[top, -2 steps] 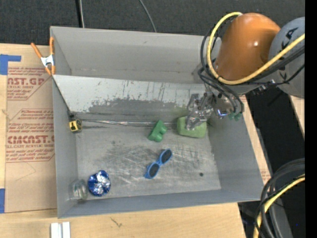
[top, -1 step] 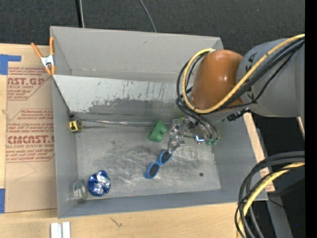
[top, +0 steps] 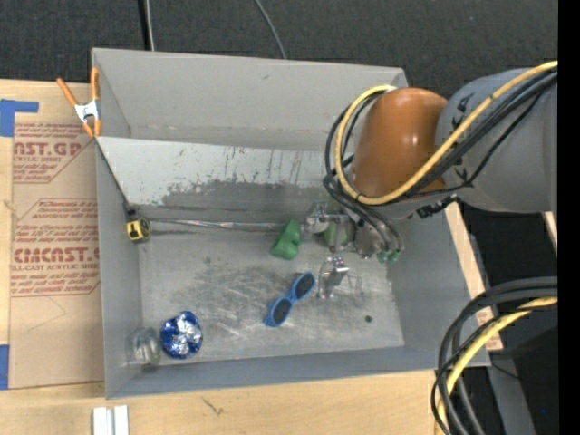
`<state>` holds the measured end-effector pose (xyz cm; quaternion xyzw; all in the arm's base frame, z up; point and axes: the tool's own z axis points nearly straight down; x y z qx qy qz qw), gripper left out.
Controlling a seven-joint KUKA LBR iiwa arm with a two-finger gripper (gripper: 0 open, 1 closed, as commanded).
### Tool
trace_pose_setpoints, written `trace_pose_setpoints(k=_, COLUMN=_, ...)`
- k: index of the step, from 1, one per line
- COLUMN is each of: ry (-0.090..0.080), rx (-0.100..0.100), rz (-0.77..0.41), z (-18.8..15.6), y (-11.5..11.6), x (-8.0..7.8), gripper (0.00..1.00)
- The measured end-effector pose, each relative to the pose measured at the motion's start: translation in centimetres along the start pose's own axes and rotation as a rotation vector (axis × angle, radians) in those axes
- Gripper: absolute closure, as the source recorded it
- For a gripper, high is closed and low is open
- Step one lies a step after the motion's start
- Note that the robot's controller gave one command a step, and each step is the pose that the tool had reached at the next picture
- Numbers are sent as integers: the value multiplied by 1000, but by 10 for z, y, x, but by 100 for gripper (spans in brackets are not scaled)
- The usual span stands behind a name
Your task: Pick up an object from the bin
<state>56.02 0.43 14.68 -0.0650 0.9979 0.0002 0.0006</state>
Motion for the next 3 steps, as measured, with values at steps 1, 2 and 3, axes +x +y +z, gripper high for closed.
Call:
trace_pose_setpoints(k=1, ry=-10, rx=0, rz=194, z=72, y=-3, x=42, gripper=0)
trace_pose_setpoints(k=2, ry=1, rx=-1, rz=193, z=71, y=-3, x=43, gripper=100)
trace_pose_setpoints(k=3, ry=-8, rx=0, rz=113, z=-57, y=31, x=50, gripper=100)
